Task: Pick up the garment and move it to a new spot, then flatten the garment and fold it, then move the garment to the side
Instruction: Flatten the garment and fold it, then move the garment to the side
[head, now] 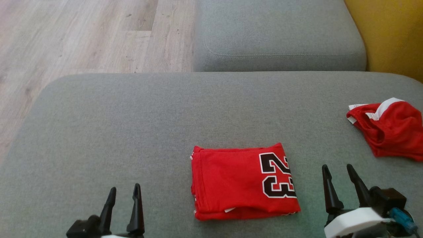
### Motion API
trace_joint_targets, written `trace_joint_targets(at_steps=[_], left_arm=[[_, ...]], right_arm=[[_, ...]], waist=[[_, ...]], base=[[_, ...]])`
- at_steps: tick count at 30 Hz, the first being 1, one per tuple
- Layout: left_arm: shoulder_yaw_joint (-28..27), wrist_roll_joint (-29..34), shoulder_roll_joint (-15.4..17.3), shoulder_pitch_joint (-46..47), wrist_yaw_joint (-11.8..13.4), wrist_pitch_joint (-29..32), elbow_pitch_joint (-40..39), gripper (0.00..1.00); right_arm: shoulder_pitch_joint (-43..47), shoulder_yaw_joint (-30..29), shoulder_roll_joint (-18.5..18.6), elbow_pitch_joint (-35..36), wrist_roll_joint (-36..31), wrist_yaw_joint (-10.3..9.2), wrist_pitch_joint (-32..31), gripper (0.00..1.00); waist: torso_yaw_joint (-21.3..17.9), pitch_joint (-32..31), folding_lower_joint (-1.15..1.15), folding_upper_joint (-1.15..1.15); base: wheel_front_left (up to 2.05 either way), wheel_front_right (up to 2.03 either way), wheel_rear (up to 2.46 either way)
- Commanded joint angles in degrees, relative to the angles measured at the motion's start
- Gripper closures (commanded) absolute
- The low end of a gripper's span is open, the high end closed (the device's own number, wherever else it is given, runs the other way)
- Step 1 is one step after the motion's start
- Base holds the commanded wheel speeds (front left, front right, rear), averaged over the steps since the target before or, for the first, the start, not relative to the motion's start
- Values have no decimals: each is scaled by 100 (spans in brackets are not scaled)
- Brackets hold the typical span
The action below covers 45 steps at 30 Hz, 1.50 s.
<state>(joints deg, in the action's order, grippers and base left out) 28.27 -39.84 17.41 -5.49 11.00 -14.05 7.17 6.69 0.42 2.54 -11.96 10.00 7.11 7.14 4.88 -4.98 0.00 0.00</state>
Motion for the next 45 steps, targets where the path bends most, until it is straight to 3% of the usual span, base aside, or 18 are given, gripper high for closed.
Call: trace_joint_targets(at_steps=[1, 29, 35, 45], left_arm=[[-230, 47, 58, 163, -27, -75, -177, 0], [-190, 62, 73, 226, -8, -56, -206, 0], [-98, 89, 16, 336, -40, -21, -178, 0], [-38, 82, -96, 386, -123, -41, 11, 0]], right_arm=[[-161, 124, 34, 226, -17, 37, 63, 0], [-322, 208, 33, 5, -196, 37, -271, 0], [-739, 194, 33, -427, -292, 37, -761, 0], [-1315, 123, 33, -1748, -390, 37, -1299, 0]], waist=[[0, -3, 0, 0], [171, 110, 0, 0], [459, 241, 0, 0], [1077, 508, 0, 0]], base=[[0, 0, 0], [0, 0, 0], [0, 0, 0], [0, 0, 0]])
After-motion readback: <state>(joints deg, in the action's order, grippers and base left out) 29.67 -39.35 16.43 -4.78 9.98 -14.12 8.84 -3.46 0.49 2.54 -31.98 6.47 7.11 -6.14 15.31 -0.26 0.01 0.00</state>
